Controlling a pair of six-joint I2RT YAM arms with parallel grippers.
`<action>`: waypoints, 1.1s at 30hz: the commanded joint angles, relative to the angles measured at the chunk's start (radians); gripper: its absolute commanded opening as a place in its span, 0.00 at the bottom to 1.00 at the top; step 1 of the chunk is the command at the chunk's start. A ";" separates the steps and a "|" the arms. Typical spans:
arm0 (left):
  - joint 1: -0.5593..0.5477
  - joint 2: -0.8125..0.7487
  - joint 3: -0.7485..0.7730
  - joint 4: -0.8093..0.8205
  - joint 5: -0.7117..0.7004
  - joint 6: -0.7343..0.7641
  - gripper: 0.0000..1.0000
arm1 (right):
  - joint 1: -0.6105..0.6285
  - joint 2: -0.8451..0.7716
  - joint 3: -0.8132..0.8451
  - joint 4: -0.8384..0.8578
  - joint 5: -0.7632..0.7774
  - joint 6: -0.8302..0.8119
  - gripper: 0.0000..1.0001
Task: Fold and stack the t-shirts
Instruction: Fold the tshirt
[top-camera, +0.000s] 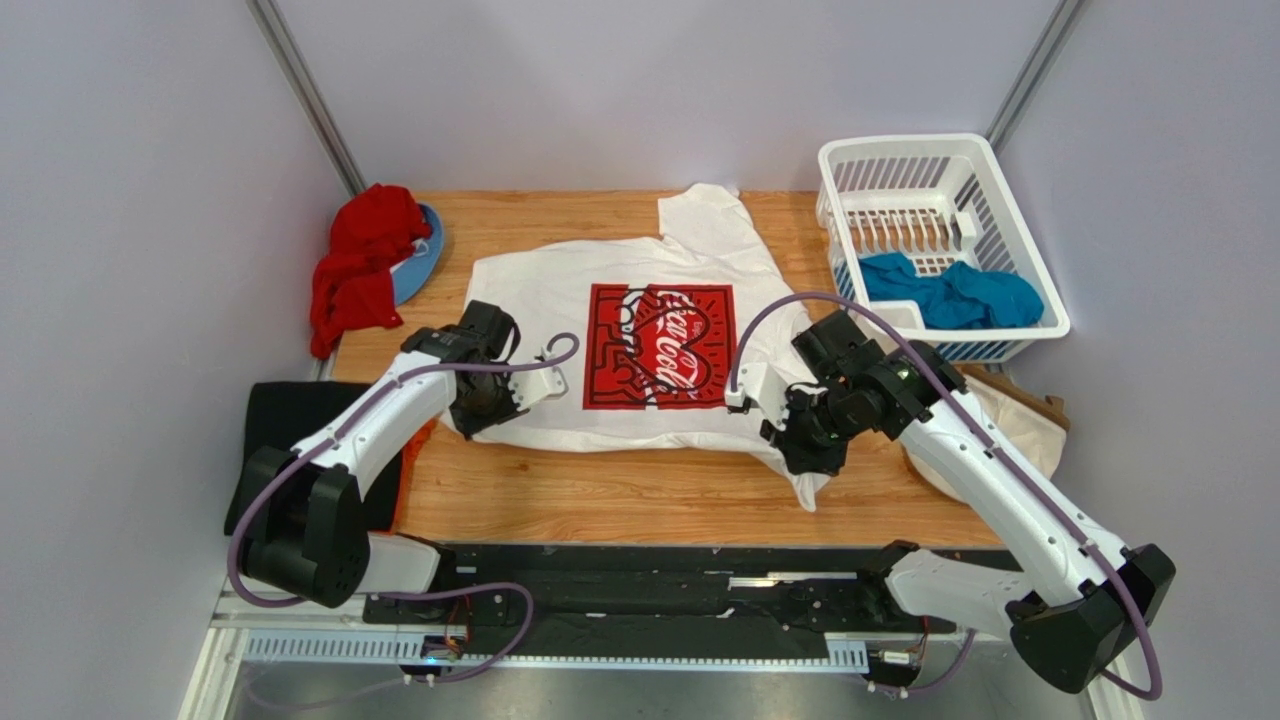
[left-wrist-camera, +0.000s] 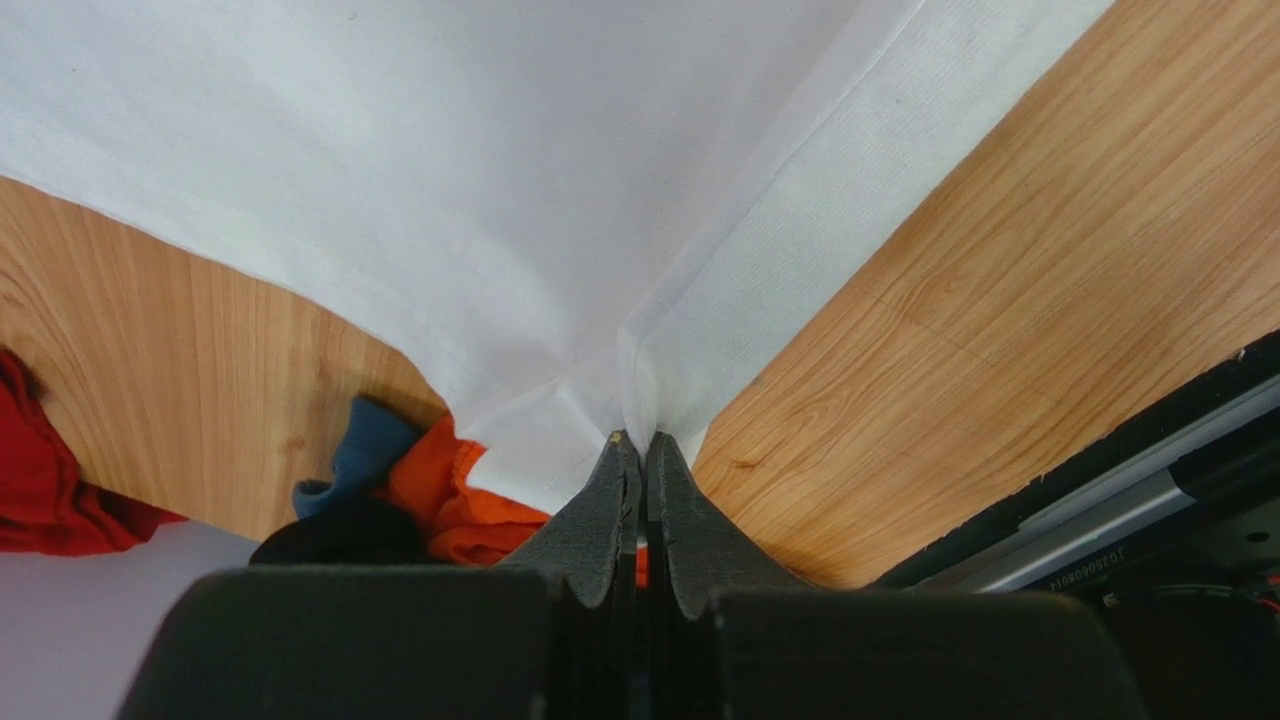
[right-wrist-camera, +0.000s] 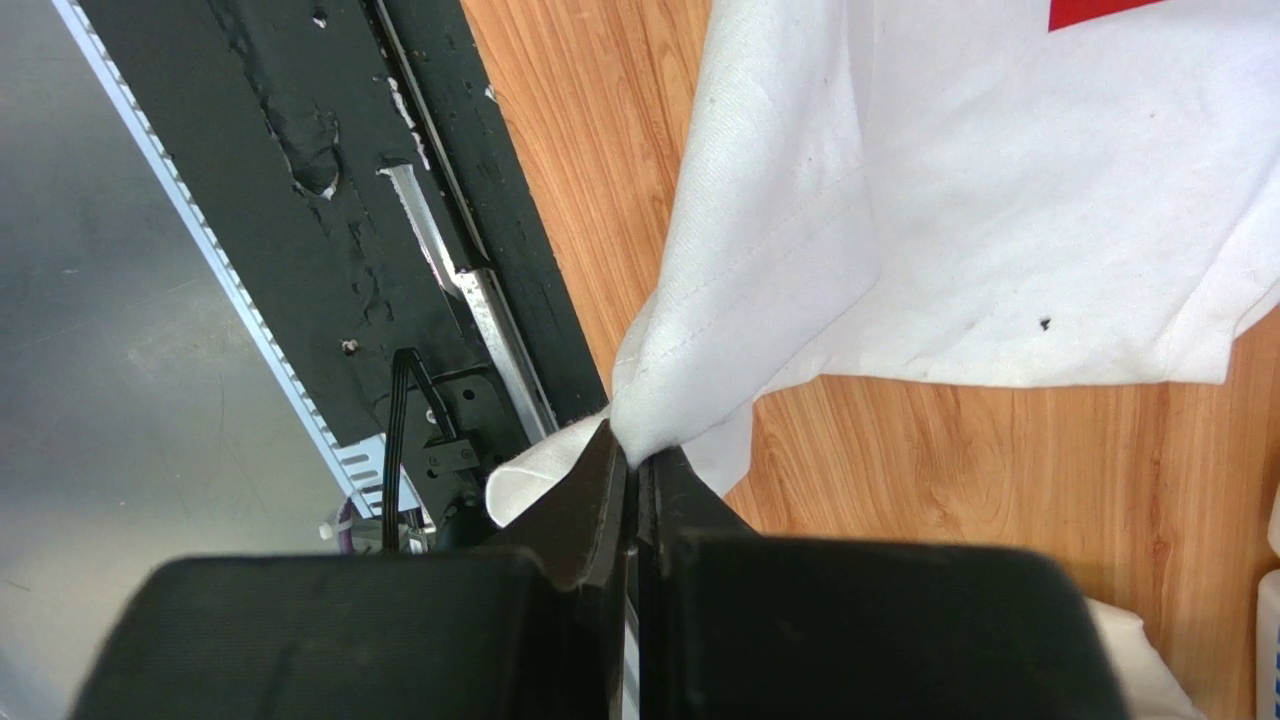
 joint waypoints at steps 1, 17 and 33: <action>-0.003 -0.029 0.048 -0.034 -0.028 0.029 0.00 | 0.026 0.006 0.068 -0.152 -0.016 0.019 0.00; 0.003 0.065 0.128 0.051 -0.080 0.001 0.00 | 0.019 0.198 0.204 0.026 0.381 -0.045 0.00; 0.048 0.210 0.211 0.128 -0.128 0.001 0.00 | -0.054 0.496 0.416 0.149 0.483 -0.121 0.00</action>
